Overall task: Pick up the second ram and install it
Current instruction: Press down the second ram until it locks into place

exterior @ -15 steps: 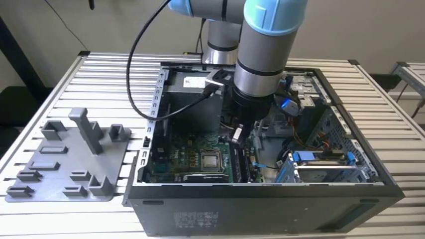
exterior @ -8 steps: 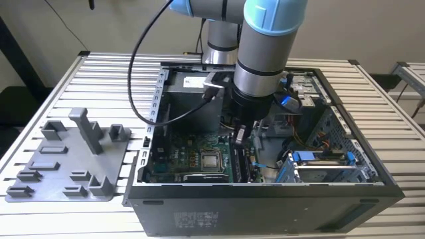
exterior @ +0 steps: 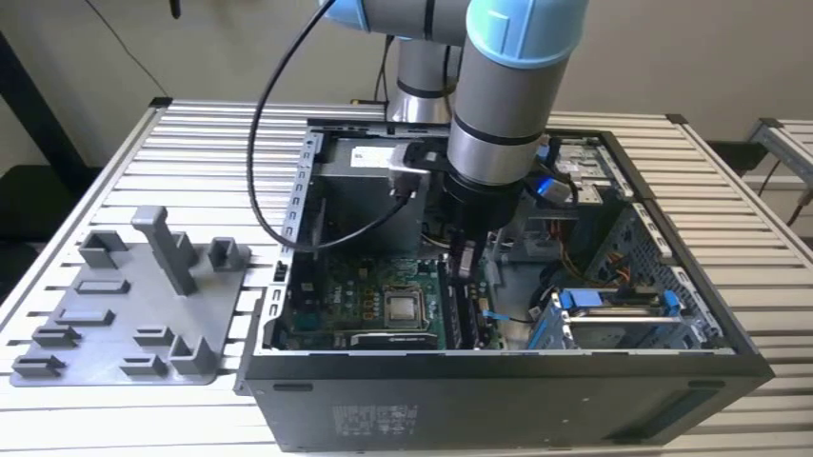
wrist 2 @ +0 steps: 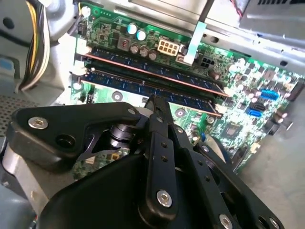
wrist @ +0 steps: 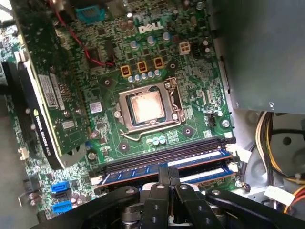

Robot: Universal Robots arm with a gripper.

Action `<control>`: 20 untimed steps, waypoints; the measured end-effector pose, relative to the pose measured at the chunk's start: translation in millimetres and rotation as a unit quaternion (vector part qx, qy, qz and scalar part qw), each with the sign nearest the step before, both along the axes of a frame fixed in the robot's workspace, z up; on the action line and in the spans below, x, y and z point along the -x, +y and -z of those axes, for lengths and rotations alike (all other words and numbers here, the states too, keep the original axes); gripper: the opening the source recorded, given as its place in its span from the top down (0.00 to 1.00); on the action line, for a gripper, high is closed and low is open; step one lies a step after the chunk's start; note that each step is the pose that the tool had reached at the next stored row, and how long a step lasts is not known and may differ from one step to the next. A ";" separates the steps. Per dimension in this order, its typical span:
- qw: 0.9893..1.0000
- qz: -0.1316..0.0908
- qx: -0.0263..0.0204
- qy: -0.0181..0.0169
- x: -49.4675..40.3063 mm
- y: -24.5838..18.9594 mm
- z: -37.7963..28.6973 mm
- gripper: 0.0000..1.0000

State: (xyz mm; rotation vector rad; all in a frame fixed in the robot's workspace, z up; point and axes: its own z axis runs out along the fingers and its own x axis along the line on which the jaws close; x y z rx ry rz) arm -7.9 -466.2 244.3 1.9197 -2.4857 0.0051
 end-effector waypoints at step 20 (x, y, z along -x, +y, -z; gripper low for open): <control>0.998 -0.062 0.000 0.000 0.0 0.0 18.7 0.89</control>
